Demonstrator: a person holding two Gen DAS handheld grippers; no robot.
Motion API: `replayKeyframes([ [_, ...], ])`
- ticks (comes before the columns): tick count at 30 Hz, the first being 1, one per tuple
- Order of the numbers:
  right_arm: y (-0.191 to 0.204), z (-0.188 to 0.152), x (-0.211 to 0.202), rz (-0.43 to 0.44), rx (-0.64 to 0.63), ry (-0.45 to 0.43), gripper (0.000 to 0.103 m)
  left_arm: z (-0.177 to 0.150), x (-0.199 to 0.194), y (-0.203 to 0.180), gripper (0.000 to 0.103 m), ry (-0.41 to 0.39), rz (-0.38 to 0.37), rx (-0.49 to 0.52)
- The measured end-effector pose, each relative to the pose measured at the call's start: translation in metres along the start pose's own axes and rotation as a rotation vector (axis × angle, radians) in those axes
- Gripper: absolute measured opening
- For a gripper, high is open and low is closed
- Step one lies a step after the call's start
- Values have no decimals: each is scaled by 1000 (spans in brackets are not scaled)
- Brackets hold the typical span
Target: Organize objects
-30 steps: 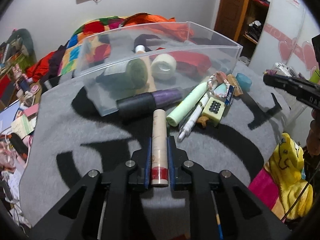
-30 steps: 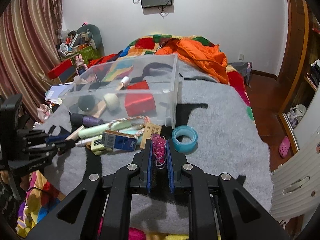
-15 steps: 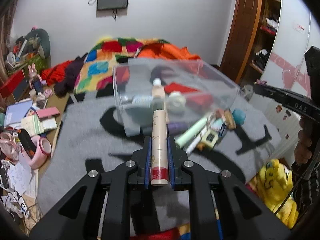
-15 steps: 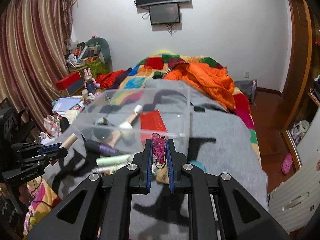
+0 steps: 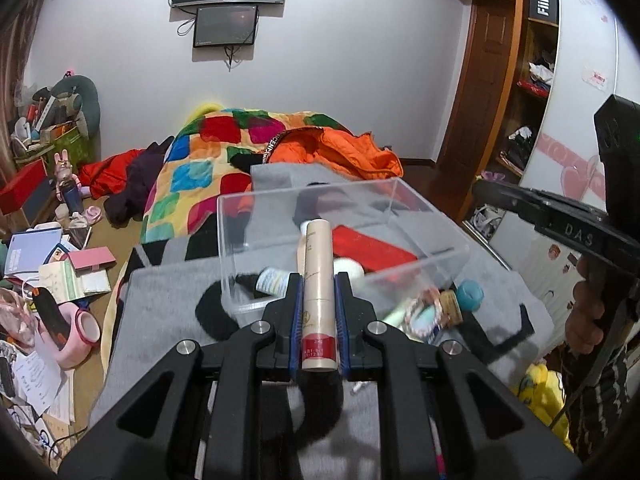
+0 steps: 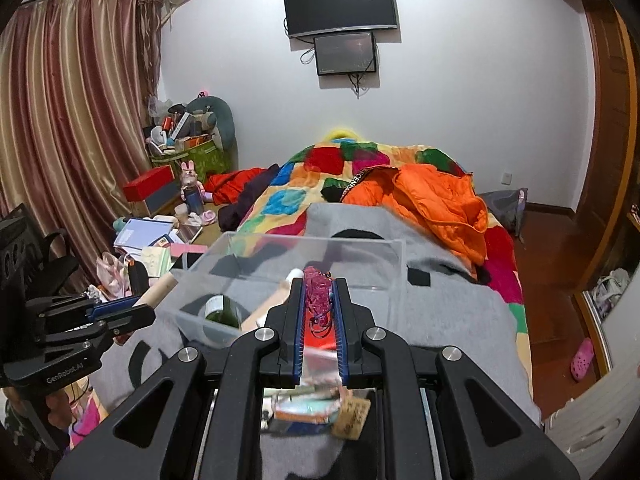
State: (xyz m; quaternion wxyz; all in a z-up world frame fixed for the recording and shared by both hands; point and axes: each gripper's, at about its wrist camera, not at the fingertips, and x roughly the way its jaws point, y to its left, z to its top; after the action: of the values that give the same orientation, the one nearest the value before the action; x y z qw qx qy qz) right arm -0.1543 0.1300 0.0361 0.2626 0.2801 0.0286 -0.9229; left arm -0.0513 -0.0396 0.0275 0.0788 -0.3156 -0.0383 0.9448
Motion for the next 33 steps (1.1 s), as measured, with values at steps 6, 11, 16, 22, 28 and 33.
replayKeyframes([
  [6,-3,0,23,0,18,42,12,14,23,5,14,9,10,-20],
  [11,-9,-4,50,4,44,109,12,19,46,7,14,35,8,-27],
  [16,-6,-13,71,-1,42,163,12,22,67,4,14,64,3,-24],
  [22,-3,-18,88,-10,34,211,12,22,89,5,14,104,0,-31],
  [28,2,-20,95,-15,16,232,12,19,103,2,14,131,-13,-45],
  [33,7,-21,105,-9,8,256,12,17,109,-2,14,147,-21,-37],
])
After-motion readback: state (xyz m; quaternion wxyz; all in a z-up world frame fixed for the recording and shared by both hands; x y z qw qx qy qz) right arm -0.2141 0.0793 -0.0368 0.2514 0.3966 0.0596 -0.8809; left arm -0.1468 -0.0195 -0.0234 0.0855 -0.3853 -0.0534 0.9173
